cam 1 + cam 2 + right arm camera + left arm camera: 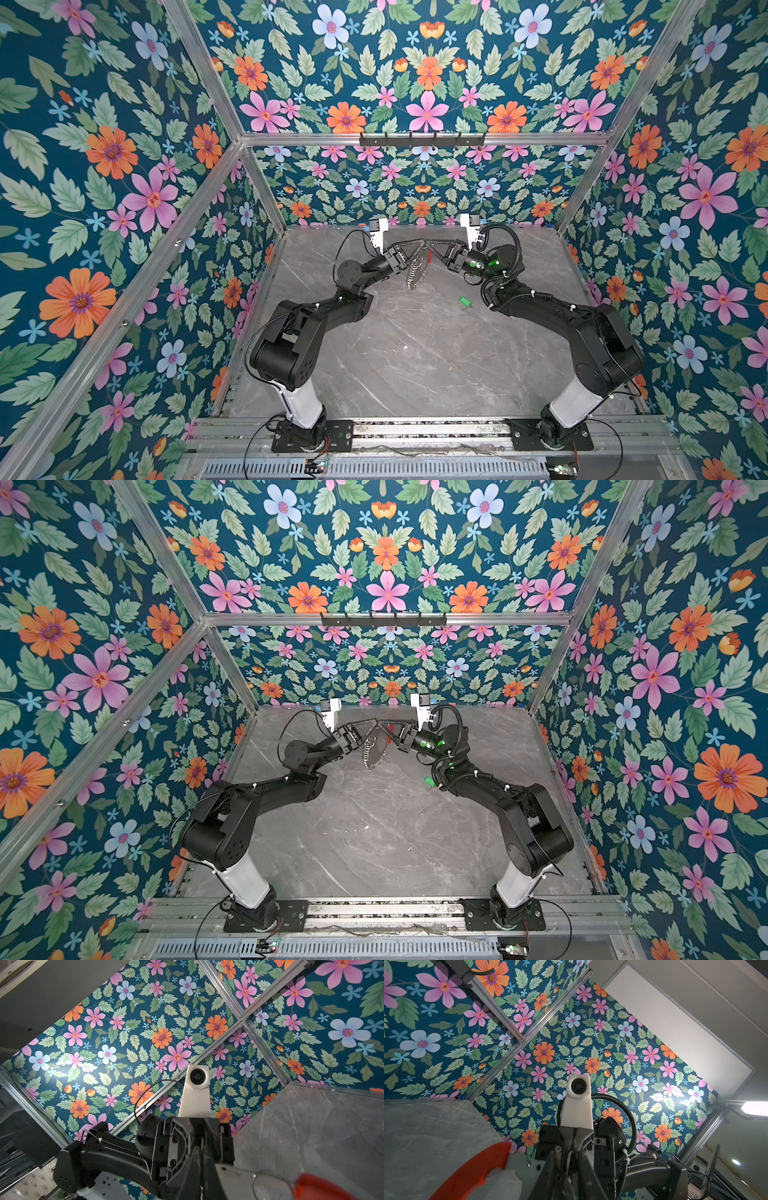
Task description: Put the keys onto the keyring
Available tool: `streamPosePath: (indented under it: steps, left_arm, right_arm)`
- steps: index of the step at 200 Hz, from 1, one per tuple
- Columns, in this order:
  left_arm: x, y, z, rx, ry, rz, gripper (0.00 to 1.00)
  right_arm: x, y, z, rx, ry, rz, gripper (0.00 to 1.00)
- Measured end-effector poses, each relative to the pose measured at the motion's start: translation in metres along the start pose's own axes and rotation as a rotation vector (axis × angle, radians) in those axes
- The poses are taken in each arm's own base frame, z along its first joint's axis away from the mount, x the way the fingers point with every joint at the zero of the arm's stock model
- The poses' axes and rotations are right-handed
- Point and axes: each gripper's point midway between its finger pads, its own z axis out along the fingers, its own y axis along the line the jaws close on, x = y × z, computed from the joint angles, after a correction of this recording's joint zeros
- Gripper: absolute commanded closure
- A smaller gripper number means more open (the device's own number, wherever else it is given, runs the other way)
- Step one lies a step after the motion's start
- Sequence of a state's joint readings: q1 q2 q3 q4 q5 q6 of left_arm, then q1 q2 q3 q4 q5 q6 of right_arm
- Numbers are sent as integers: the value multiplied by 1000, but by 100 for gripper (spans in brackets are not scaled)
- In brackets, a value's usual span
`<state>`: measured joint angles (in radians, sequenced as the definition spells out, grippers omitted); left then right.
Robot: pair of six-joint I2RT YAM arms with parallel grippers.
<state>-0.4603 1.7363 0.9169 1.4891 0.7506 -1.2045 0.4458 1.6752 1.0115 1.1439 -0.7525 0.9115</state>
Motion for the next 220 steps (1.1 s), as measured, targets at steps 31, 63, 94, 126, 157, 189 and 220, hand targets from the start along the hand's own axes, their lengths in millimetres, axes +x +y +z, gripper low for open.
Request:
streamPosePath:
  steps: [31,63,94,126,157,189,220]
  left_arm:
    - [2,-1,-2,-1,7,-3,77]
    - [3,-2,-3,1,10,0,69]
    - [-9,3,-9,-13,4,16,71]
    - [-11,2,-9,-15,11,20,74]
    - [-10,8,-7,-19,17,14,78]
    - [-8,10,-6,-11,21,-6,79]
    - [-8,8,-6,-4,22,-4,84]
  right_arm:
    - [4,-4,-2,11,4,3,100]
    - [4,-4,-2,12,4,3,100]
    - [-4,-3,-2,10,-6,-17,100]
    - [-4,-6,1,4,-5,-13,100]
    - [-4,-13,5,5,0,0,100]
    - [-7,-12,7,-3,-2,-4,100]
    - [-7,-10,8,-9,3,-6,100]
